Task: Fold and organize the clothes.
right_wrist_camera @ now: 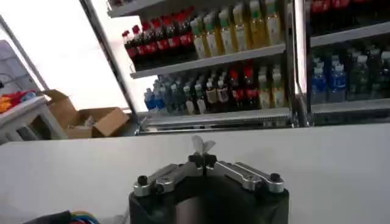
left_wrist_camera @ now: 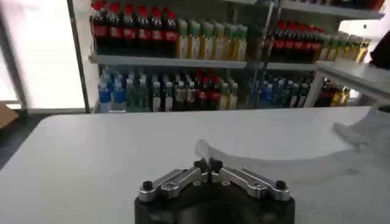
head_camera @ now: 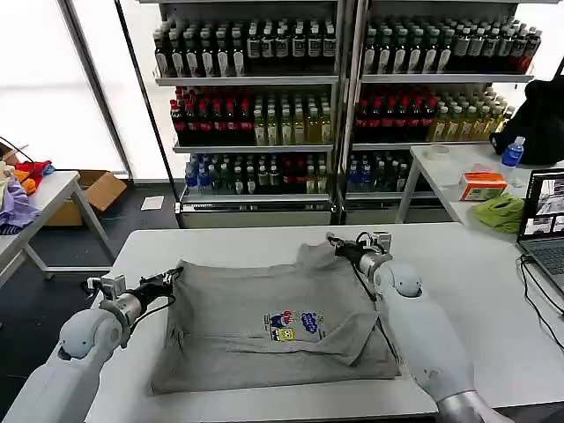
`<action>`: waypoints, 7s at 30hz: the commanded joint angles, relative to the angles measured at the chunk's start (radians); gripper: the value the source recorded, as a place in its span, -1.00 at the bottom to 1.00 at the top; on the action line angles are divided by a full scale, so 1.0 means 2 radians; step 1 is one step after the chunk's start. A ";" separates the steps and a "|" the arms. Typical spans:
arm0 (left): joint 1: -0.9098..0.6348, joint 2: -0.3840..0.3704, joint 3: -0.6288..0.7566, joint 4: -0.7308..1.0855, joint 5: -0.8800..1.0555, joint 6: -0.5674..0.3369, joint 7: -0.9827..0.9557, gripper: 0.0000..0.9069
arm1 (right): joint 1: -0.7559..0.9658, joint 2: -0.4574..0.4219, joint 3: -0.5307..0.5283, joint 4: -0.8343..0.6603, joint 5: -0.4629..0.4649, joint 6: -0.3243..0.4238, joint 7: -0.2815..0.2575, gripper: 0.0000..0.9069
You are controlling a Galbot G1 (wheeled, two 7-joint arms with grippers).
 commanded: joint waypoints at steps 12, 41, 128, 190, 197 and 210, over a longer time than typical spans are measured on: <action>0.157 0.003 -0.075 -0.184 -0.011 -0.014 -0.021 -0.98 | -0.294 -0.062 0.169 0.346 0.089 -0.022 0.010 -1.00; 0.394 -0.085 -0.143 -0.294 0.162 -0.016 -0.009 1.00 | -0.479 -0.047 0.217 0.414 -0.057 0.061 -0.017 1.00; 0.279 0.036 -0.342 -0.074 0.068 -0.123 -0.021 -0.98 | -0.505 -0.046 0.294 0.361 -0.069 0.318 -0.028 1.00; 0.198 -0.073 0.041 -0.353 -0.061 -0.025 -0.177 1.00 | -0.518 -0.040 0.286 0.368 -0.071 0.299 -0.030 1.00; 0.237 -0.048 -0.123 -0.275 0.002 -0.053 -0.123 1.00 | -0.517 -0.041 0.286 0.366 -0.068 0.301 -0.030 1.00; 0.278 -0.092 -0.099 -0.197 0.026 -0.054 -0.122 1.00 | -0.511 -0.041 0.285 0.361 -0.069 0.301 -0.029 1.00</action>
